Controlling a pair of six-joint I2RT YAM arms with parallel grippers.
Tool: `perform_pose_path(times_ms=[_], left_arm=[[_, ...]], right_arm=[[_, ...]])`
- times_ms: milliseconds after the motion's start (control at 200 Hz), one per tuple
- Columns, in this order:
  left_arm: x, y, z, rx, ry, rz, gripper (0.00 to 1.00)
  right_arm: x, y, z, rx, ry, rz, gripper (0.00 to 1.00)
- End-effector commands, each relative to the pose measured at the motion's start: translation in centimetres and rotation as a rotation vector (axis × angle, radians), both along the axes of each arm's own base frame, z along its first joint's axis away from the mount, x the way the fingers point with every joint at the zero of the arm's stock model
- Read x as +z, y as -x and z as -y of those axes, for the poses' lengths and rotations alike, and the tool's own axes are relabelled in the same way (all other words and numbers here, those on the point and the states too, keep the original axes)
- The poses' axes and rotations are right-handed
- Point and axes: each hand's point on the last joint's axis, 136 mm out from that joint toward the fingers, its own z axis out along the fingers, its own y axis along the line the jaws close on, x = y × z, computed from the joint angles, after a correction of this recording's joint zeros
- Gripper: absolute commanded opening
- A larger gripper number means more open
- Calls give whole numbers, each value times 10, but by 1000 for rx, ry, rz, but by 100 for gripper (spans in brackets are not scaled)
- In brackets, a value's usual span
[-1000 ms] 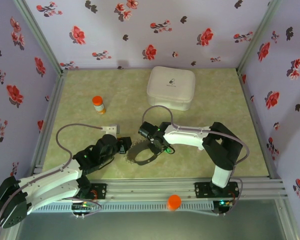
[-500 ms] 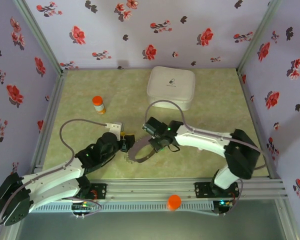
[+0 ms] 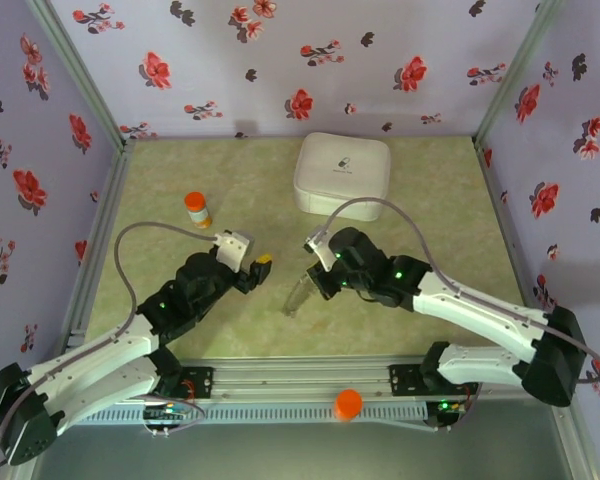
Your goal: Put the keys on the keyring
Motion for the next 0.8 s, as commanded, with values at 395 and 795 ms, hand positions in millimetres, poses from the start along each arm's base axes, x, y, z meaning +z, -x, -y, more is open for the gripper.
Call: perform_pose_path(times_ms=[395, 795], left_arm=[[14, 44, 47, -446, -98, 106, 40], [7, 80, 74, -709, -20, 128, 21]], right_arm=[[29, 36, -12, 381, -92, 110, 0], [32, 46, -15, 508, -65, 223, 0]])
